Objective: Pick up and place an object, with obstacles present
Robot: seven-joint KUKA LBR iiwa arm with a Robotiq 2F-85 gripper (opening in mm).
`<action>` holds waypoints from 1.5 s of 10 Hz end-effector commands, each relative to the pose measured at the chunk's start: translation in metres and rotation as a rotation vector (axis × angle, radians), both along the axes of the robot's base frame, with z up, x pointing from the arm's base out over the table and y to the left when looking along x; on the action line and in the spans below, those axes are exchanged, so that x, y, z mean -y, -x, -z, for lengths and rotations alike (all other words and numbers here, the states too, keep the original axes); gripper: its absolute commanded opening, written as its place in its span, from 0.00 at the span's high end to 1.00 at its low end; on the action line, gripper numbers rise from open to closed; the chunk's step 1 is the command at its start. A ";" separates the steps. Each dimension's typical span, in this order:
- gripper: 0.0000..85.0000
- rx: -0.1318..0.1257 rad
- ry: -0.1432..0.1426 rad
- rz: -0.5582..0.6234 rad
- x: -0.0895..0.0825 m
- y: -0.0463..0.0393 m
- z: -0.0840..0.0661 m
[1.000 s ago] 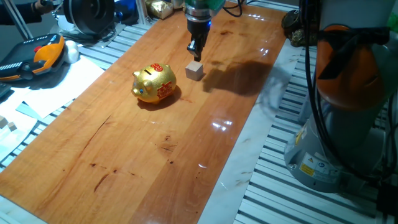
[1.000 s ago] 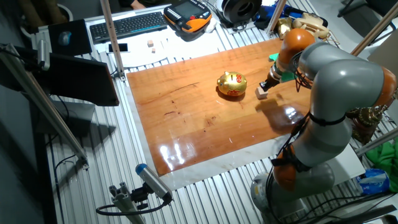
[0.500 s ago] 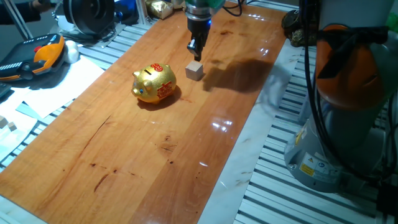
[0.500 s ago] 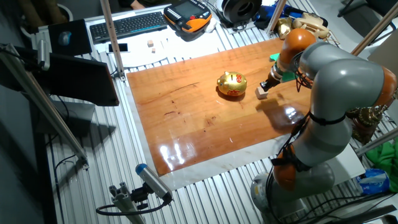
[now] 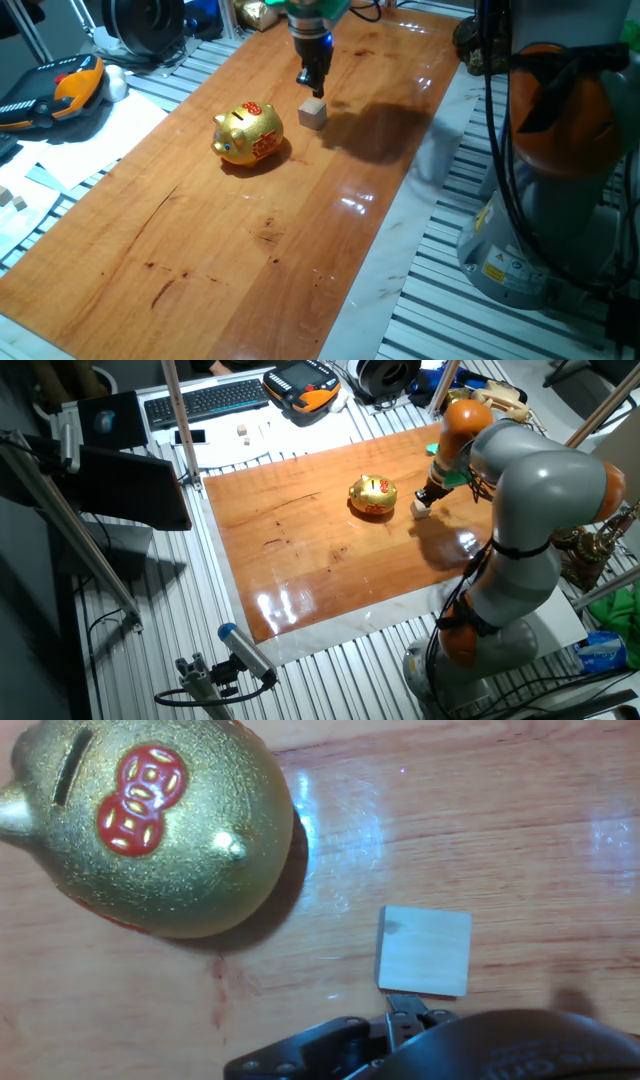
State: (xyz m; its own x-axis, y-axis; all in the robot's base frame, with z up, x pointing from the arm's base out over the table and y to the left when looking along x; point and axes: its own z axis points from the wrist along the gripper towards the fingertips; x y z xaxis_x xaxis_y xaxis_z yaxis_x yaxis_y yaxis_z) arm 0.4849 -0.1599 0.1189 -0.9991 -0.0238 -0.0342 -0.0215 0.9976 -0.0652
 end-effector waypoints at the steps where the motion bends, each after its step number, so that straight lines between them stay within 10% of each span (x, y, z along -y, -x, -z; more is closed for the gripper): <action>1: 1.00 0.047 -0.010 -0.014 0.001 0.0003 0.000; 5: 1.00 0.041 -0.026 -0.015 0.007 0.0013 0.001; 7: 1.00 0.008 -0.093 0.013 0.013 0.0006 0.008; 9: 0.60 0.016 -0.107 0.054 0.013 0.0008 0.008; 10: 0.60 0.029 -0.090 0.056 0.012 0.0008 0.008; 11: 0.40 0.049 -0.062 0.033 0.013 0.0007 0.008; 15: 0.40 0.054 -0.064 0.018 0.015 0.0003 0.011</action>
